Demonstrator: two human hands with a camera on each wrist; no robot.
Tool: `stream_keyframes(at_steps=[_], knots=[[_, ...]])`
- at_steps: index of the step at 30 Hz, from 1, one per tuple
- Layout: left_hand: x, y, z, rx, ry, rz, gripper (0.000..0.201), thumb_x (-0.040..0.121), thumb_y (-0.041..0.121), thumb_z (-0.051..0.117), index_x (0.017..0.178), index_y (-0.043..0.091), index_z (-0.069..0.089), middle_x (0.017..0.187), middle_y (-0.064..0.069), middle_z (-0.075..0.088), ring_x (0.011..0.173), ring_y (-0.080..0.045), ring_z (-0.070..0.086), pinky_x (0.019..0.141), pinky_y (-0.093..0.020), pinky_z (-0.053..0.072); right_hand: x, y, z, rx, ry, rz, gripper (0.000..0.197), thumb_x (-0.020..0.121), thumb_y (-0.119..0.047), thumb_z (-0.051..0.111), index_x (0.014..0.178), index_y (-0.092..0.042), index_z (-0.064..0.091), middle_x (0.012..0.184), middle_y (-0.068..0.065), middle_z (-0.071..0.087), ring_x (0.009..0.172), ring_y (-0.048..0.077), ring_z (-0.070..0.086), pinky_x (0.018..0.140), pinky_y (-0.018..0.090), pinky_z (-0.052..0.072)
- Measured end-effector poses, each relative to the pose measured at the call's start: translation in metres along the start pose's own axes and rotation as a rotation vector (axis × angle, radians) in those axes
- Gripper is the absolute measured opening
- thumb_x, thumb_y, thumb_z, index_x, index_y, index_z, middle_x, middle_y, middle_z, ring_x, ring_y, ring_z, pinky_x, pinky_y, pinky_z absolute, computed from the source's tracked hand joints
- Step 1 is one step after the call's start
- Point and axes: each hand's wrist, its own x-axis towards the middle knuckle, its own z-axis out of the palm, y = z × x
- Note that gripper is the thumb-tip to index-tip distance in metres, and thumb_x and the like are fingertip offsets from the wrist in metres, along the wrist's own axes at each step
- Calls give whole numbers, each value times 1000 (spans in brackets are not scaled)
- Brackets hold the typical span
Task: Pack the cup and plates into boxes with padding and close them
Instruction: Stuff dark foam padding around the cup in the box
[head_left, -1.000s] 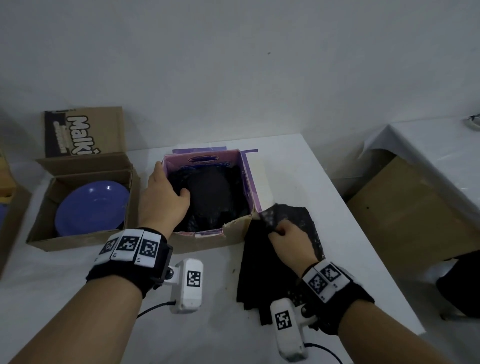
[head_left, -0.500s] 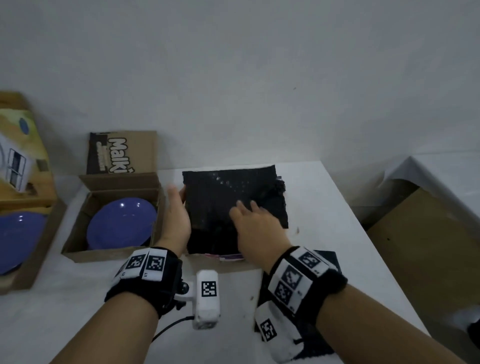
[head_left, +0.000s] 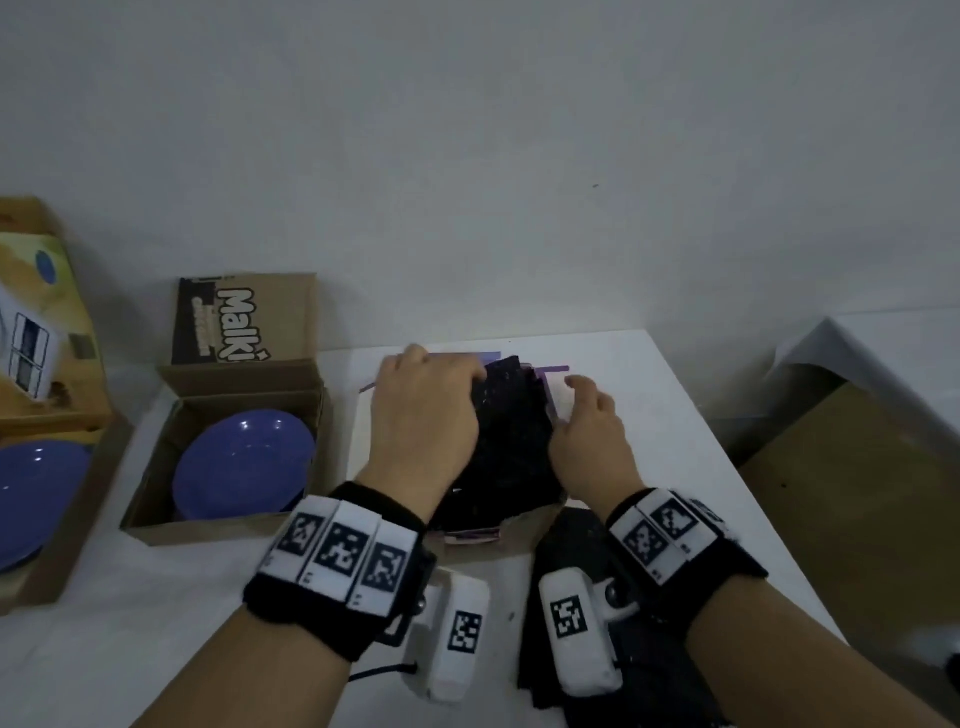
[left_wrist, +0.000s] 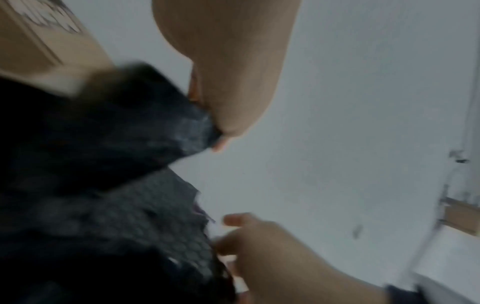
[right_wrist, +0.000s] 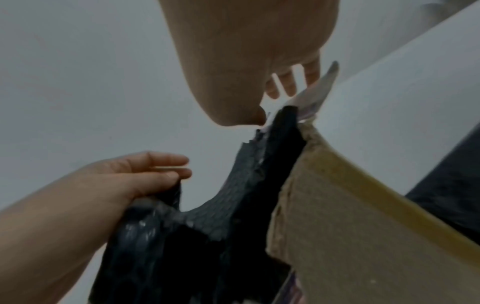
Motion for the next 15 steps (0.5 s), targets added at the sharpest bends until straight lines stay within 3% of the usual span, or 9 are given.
stream_keyframes(at_steps=[3, 5, 7, 9, 11, 12, 13, 15], knots=[[4, 4, 9, 175, -362, -9, 26, 90, 30, 52, 113, 30, 64, 112, 2, 66, 110, -24, 52, 97, -36, 31, 7, 14, 7, 171, -160, 190, 43, 97, -21, 37, 138, -18, 26, 105, 21, 62, 86, 35, 60, 76, 42, 50], [10, -7, 7, 93, -621, -69, 44, 82, 42, 64, 124, 32, 58, 123, 2, 62, 115, -23, 53, 102, -37, 36, 10, 20, 8, 211, -174, 222, 36, 96, -28, 38, 130, -16, 38, 100, 19, 66, 84, 33, 62, 79, 45, 53], [18, -16, 5, 3, -793, -101, 65, 75, 44, 72, 135, 32, 48, 134, 2, 55, 121, -21, 51, 103, -37, 39, 11, 24, 6, 243, -150, 231, 32, 96, -35, 38, 118, -15, 49, 101, 16, 66, 89, 35, 63, 83, 45, 52], [21, -15, 6, 50, -806, -67, 62, 81, 51, 63, 138, 34, 43, 135, 2, 54, 122, -20, 50, 108, -40, 33, 10, 28, 6, 244, -124, 235, 32, 95, -38, 36, 111, -15, 52, 99, 15, 67, 89, 35, 64, 84, 42, 51], [19, -3, 13, 205, -722, -13, 52, 91, 61, 38, 134, 32, 48, 124, 1, 61, 118, -21, 53, 113, -49, 16, 9, 30, 8, 240, -129, 231, 31, 96, -37, 35, 110, -15, 51, 97, 15, 66, 90, 34, 63, 83, 39, 49], [16, 6, 19, 277, -695, -5, 58, 92, 64, 28, 132, 27, 49, 119, -2, 64, 115, -23, 55, 114, -52, 8, 8, 30, 9, 243, -135, 229, 31, 96, -37, 35, 110, -14, 51, 97, 14, 66, 90, 33, 63, 83, 38, 49], [12, 16, 26, 328, -681, -13, 65, 92, 65, 24, 134, 20, 47, 118, -6, 65, 116, -25, 55, 115, -54, 4, 8, 30, 10, 252, -143, 233, 31, 97, -37, 35, 109, -13, 51, 96, 14, 65, 90, 32, 62, 83, 39, 49], [3, 31, 40, 379, -695, -64, 77, 92, 64, 28, 146, 9, 29, 132, -15, 56, 129, -32, 44, 116, -55, 2, 9, 29, 11, 291, -148, 241, 31, 96, -37, 36, 107, -12, 51, 94, 12, 63, 87, 30, 60, 82, 42, 49]])
